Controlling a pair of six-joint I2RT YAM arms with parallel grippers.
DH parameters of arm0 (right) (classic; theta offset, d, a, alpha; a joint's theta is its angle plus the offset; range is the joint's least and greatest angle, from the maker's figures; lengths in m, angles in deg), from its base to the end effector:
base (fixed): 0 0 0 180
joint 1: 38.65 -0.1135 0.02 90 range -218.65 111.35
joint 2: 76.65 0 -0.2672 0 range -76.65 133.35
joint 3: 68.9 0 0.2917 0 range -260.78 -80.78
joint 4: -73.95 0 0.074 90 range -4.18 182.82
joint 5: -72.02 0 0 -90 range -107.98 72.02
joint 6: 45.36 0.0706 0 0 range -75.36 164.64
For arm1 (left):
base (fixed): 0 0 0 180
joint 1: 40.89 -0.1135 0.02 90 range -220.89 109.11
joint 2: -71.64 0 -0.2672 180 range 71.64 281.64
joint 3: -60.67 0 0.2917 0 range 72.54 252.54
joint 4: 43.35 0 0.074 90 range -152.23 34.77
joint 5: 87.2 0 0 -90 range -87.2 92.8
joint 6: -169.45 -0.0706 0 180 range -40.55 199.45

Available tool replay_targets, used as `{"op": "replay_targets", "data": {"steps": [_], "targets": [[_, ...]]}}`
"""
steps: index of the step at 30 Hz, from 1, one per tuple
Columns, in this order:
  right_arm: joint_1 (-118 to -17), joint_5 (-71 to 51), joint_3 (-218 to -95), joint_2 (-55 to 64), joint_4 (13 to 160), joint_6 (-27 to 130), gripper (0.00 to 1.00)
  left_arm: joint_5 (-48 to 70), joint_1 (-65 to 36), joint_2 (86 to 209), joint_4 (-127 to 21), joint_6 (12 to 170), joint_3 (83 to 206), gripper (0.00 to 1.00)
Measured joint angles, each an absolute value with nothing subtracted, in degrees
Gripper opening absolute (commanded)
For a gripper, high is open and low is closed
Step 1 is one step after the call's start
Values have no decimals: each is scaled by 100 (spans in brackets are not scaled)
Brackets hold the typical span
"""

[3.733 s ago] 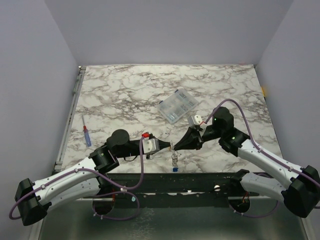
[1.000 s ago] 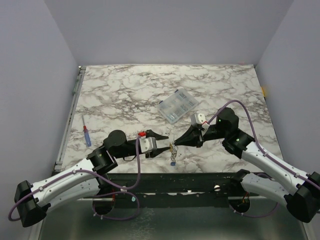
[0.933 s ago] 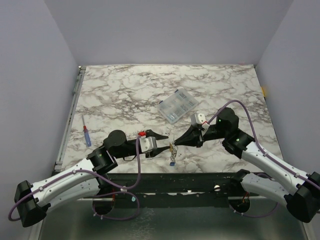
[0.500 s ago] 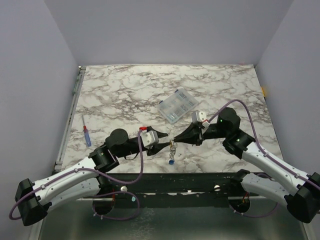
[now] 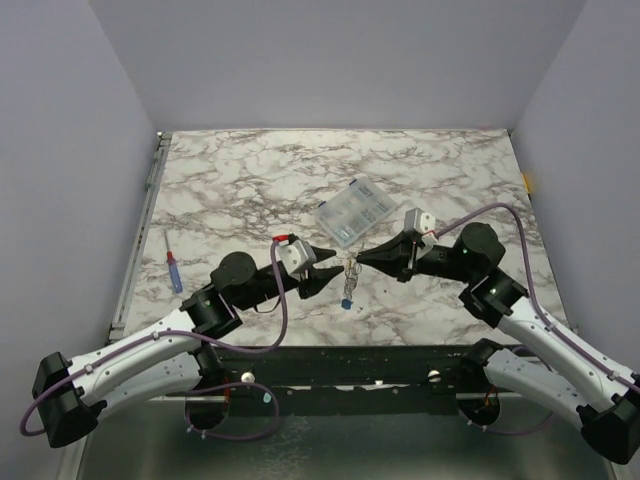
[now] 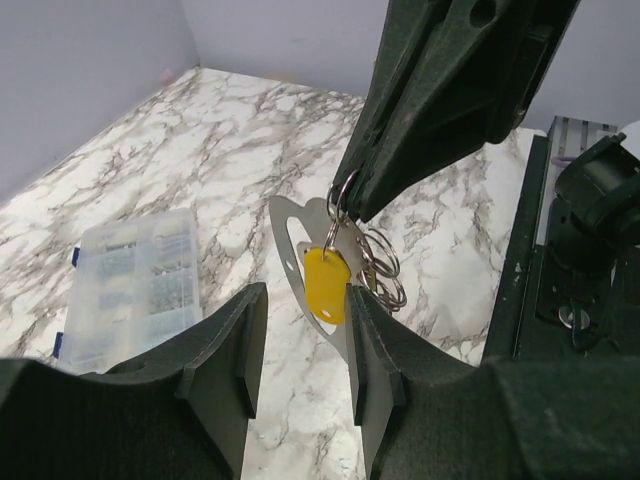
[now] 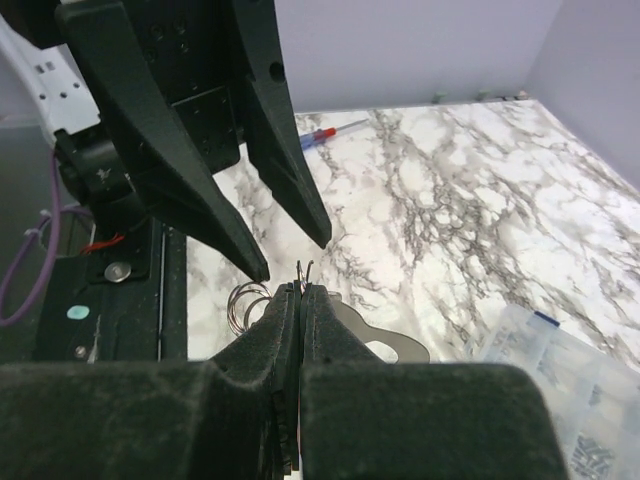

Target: Put the keys on the keyring

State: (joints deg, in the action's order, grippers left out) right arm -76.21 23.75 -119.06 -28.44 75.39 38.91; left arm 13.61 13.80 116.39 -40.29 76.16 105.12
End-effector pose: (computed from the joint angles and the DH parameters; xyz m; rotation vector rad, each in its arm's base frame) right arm 0.1776 0.1958 0.3238 -1.1216 1.2164 0.9933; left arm 0.1424 -0.2240 0.3070 0.9021 1.3047 -0.8529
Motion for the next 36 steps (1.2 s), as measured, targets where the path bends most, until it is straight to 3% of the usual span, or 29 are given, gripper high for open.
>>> {"op": "replay_targets", "data": {"steps": [4,16,23,36], "targets": [[-7621,2013,-11847,-3124,7521,4026,1,1243,1380,11851,-3985,7699,10595,44],[-7621,1726,-11788,-3566,7567,4527,1,1182,1380,12367,-3476,7843,10840,64],[-7621,1713,-11659,-3819,7556,4931,0,1296,1380,12636,-3095,7863,10982,70],[-7621,1702,-11506,-4086,7537,5322,1,1501,1380,12968,-2490,7883,10980,69]]}}
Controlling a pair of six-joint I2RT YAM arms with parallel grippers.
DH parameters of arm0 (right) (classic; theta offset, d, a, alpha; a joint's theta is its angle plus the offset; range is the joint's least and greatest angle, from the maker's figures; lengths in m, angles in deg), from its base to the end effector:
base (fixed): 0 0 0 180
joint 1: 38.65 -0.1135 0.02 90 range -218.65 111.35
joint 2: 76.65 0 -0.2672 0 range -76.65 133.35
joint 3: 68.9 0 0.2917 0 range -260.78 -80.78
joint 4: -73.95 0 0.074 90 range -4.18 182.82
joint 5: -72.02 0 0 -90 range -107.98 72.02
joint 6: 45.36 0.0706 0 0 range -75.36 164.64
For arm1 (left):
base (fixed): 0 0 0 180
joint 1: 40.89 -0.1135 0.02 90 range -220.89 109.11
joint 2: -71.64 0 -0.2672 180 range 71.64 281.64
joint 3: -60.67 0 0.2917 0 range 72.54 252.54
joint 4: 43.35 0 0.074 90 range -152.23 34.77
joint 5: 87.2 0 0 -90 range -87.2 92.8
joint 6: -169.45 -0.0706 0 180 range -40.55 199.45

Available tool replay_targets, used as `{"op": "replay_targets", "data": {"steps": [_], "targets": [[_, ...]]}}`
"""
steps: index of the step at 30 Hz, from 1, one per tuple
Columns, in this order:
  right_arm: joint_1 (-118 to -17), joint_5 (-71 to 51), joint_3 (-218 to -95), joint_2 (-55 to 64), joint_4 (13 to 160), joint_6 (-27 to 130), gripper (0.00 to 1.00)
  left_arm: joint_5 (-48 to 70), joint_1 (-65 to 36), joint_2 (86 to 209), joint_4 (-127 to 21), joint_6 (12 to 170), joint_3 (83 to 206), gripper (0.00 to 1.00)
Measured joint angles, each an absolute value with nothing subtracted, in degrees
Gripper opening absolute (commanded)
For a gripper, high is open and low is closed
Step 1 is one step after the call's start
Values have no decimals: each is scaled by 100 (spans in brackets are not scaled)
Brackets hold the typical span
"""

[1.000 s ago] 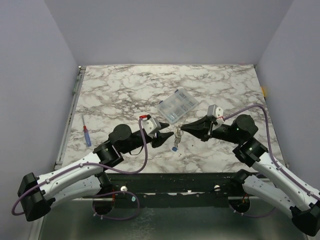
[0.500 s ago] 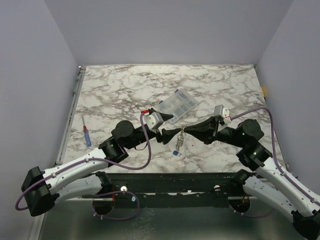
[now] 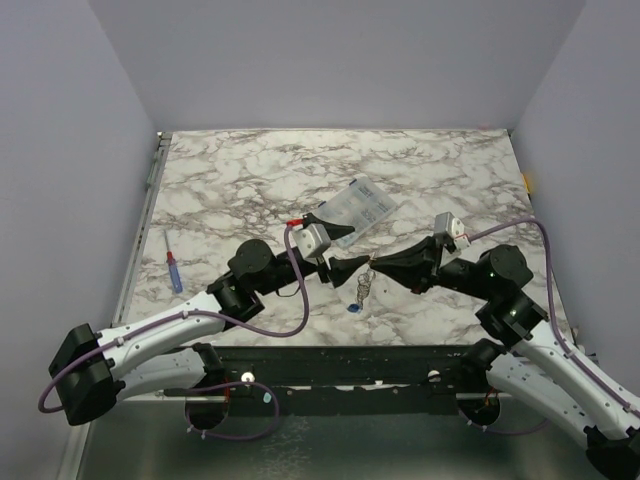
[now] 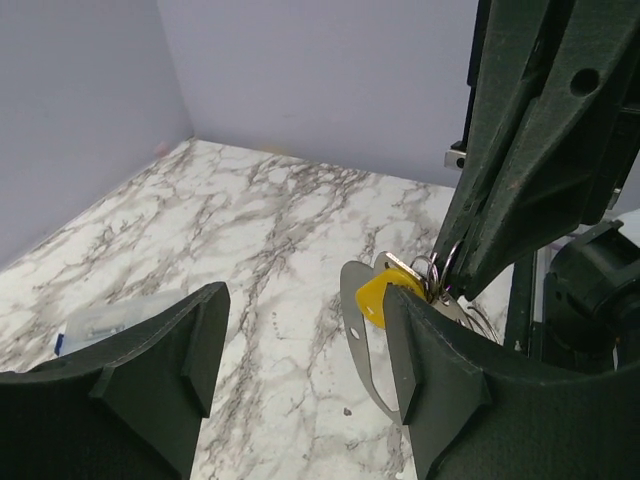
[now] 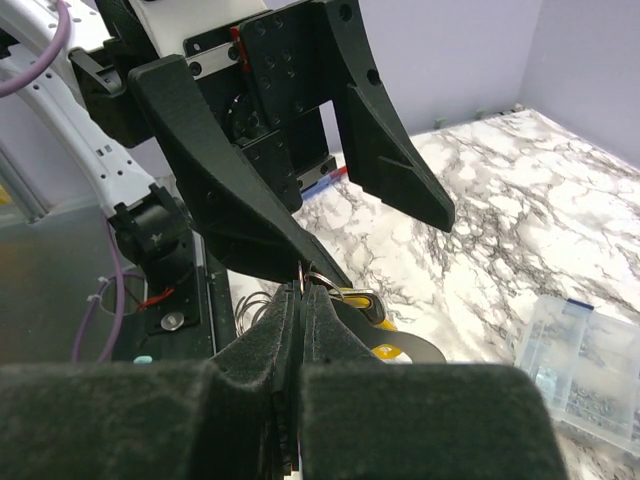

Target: Put the keys on the keyring

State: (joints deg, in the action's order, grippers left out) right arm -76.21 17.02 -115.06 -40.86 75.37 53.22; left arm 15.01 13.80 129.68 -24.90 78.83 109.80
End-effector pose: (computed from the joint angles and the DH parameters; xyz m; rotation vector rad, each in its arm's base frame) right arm 0.1500 0.1665 0.3428 -0.8759 1.2633 1.0795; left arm 0.1657 -0.2598 0.3187 0.8422 1.2091 -0.9247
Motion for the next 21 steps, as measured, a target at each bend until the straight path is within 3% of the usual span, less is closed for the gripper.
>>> {"op": "replay_targets", "data": {"steps": [21], "targets": [[-7621,1833,-11506,-4256,7521,5416,1,2356,1343,13117,-1539,7808,10824,51]]}}
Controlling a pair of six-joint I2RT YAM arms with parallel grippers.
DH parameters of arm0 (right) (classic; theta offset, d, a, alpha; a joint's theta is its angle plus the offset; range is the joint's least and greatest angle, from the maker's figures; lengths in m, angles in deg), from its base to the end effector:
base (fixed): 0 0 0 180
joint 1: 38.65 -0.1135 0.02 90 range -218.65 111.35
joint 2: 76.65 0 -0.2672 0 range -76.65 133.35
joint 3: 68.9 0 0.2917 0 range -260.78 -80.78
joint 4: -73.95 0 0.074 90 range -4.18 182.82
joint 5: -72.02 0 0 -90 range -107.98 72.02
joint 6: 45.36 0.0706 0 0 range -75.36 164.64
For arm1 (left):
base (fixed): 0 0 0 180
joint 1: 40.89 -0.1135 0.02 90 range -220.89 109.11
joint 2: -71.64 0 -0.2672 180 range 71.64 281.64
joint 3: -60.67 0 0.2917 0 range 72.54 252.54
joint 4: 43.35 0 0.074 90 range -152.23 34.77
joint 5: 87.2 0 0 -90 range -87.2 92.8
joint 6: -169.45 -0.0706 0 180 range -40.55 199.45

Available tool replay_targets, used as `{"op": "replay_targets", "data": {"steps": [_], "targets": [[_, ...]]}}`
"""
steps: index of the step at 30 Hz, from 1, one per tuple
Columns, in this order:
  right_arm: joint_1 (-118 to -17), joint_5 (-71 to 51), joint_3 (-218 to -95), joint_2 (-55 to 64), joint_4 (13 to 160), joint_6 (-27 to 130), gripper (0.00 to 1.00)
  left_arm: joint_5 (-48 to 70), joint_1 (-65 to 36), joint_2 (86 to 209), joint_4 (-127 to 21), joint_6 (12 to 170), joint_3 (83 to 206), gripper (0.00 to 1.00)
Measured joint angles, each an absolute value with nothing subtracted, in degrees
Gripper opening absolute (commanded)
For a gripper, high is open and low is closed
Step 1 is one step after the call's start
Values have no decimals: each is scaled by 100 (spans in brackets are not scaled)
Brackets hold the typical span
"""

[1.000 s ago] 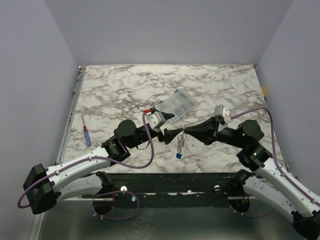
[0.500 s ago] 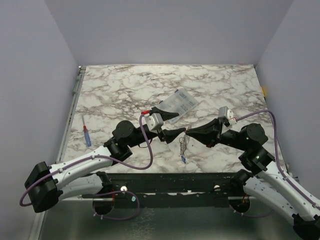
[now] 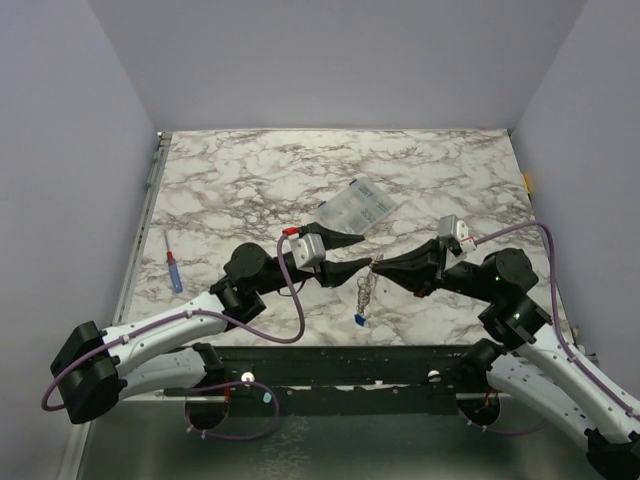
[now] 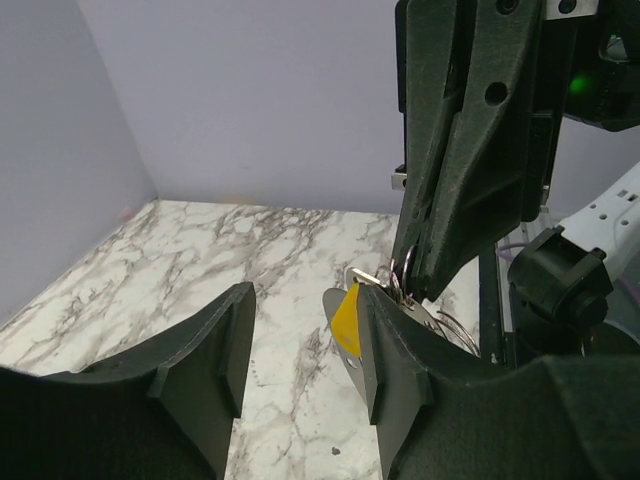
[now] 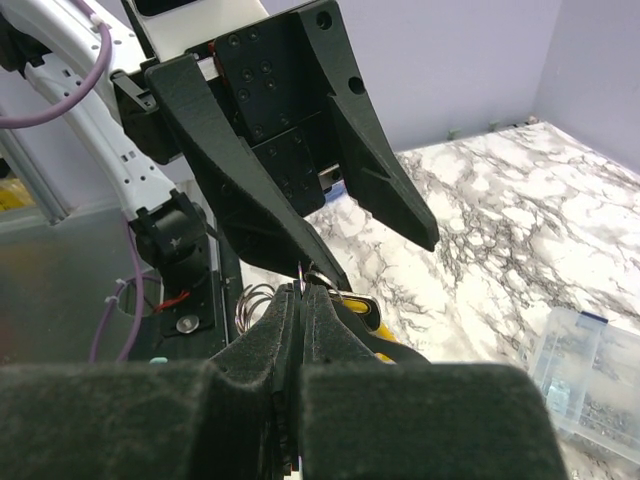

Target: Put the keys on the keyring

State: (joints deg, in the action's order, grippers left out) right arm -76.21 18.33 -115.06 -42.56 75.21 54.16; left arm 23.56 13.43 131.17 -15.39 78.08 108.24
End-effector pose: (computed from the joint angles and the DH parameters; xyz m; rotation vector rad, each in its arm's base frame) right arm 0.1430 0.1627 0.3488 -0.8831 1.2314 1.1037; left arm 0.1573 -0.2619 0.3219 0.9154 1.0344 -1.0142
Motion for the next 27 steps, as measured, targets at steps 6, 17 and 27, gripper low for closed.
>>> {"op": "replay_targets", "data": {"steps": [6,17,27], "targets": [[-7621,1831,-11510,-4298,7541,5401,1,2251,1350,12760,-1664,7721,10733,60],[-7621,1906,-11635,-4289,7755,5189,0,2408,1350,12367,-2160,7476,10746,45],[-7621,2367,-11702,-4298,7847,4935,0,3197,1350,12529,-2293,7588,10897,38]]}}
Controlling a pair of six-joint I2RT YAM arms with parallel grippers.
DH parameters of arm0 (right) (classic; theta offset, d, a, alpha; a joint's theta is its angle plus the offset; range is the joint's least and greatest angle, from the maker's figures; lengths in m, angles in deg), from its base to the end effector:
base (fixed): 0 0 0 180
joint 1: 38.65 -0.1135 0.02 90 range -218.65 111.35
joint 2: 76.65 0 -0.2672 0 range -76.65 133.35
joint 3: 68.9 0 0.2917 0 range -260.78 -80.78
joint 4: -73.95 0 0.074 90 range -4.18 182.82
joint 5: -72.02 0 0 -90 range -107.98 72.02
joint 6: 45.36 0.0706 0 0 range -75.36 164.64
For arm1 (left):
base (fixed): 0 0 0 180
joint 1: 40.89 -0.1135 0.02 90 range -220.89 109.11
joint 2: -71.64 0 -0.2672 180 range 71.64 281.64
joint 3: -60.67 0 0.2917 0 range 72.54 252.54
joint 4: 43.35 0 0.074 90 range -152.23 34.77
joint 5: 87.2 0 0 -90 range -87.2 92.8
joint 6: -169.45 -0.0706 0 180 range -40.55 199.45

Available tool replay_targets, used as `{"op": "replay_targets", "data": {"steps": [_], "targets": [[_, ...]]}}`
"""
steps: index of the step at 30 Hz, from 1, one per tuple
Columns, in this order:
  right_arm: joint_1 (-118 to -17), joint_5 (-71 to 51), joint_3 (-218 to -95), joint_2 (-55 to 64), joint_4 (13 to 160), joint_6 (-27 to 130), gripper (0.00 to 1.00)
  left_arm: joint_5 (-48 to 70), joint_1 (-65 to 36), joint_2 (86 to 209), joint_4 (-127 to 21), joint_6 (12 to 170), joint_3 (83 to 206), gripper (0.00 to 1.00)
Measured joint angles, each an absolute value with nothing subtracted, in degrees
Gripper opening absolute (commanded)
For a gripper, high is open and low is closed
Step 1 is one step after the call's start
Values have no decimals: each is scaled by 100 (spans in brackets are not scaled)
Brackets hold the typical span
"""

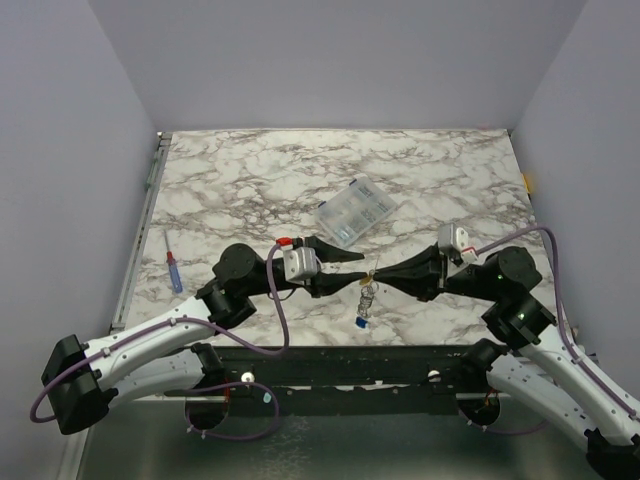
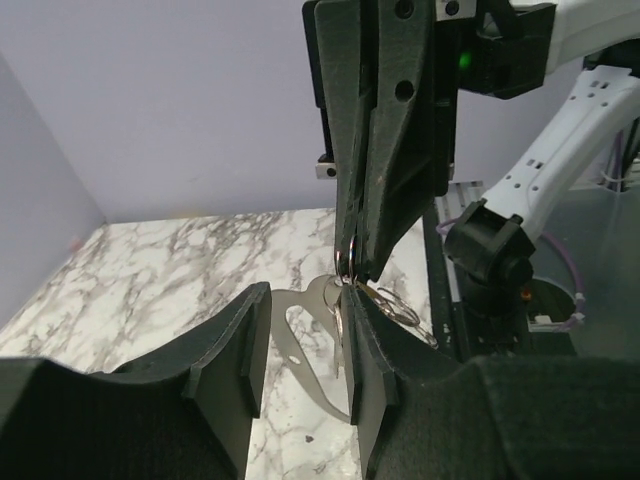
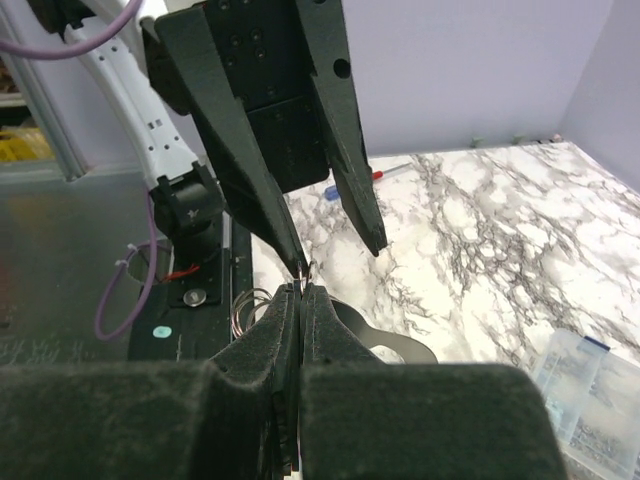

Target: Put the keys on the keyring

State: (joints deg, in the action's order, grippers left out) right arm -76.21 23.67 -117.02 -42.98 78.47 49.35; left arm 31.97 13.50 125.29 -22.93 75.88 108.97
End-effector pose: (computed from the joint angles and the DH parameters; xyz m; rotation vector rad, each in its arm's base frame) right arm 0.1339 0.1621 0.3563 -1.0056 1.1657 1.0994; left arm 0.1368 -0.2501 0.3368 1.0544 0.9583 -1.0725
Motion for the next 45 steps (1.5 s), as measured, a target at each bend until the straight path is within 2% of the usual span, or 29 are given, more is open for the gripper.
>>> {"op": "replay_targets", "data": {"steps": [12,29,34,40,45], "targets": [[-7621,2893,-11702,-4241,8131,4054,1,3831,1350,12424,-2499,7832,10962,36],[-7621,3178,-11801,-4106,8238,3860,1,3840,1361,12695,-2623,7883,10962,35],[-7621,3182,-11812,-4108,8240,3858,1,3838,1380,12701,-2625,7880,10962,27],[-7621,3184,-11812,-4108,8243,3858,1,3835,1400,12719,-2621,7883,10962,24],[-7619,3182,-11812,-4108,8249,3860,1,3833,1428,12765,-2584,7887,10962,15]]}}
